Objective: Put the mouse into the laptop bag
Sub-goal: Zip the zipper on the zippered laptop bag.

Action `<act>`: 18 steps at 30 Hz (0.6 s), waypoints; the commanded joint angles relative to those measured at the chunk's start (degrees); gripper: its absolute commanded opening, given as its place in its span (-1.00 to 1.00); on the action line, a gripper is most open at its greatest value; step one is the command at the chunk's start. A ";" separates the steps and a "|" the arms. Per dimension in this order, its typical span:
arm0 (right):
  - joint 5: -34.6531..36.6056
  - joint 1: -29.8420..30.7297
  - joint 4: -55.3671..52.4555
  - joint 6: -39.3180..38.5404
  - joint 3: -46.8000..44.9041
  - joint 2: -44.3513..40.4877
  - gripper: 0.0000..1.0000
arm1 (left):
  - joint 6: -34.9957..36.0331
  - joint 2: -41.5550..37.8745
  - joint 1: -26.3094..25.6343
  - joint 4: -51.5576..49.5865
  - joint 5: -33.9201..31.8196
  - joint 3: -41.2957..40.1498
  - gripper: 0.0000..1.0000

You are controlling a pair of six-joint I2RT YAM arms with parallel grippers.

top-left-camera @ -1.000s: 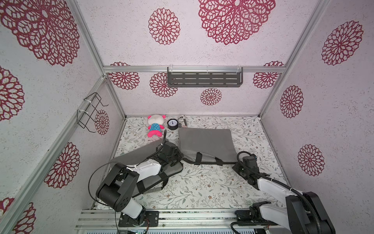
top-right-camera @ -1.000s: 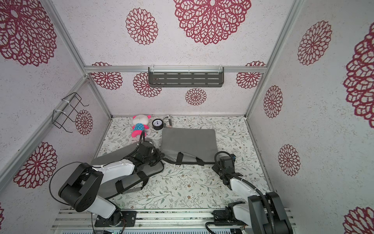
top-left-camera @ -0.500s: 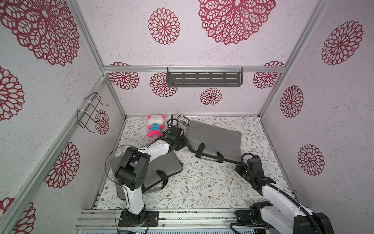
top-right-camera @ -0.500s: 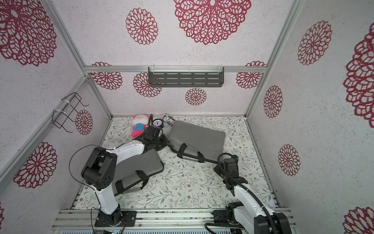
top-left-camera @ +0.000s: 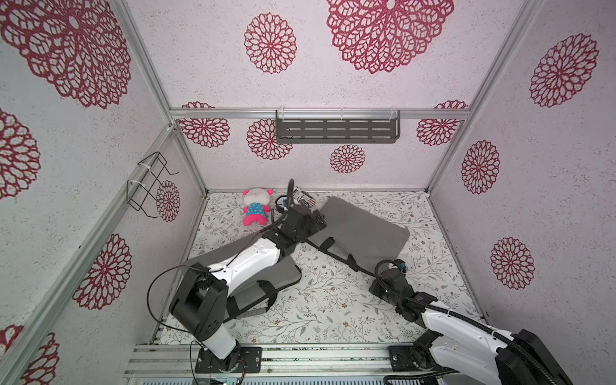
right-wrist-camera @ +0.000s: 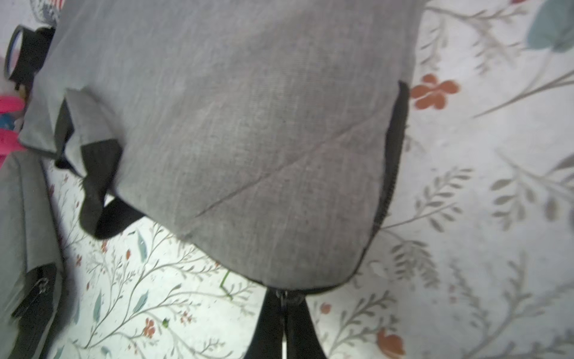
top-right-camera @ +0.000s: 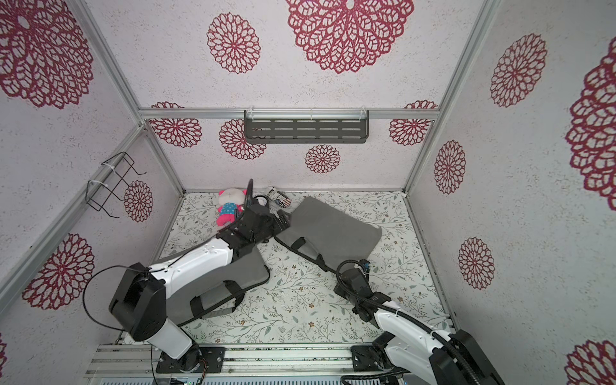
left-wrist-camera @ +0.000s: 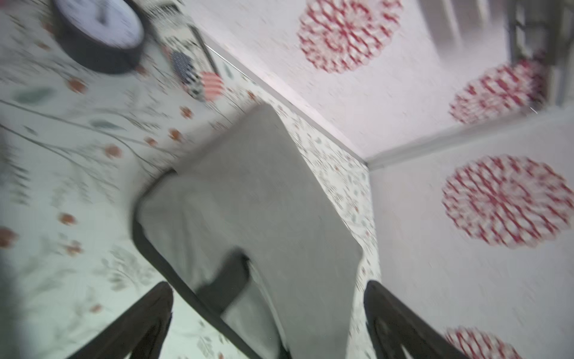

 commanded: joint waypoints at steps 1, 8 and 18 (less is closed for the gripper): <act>2.89 5.36 6.28 -0.19 4.02 2.33 -1.00 | -6.00 2.16 -6.49 9.55 0.24 -6.04 0.95; 4.83 10.60 10.37 -0.03 2.61 3.50 -1.00 | -12.77 13.76 -11.84 23.06 6.24 -6.30 0.95; 4.00 12.20 13.60 0.53 1.35 4.24 -1.00 | -14.98 22.08 -12.03 25.92 8.41 -2.18 0.63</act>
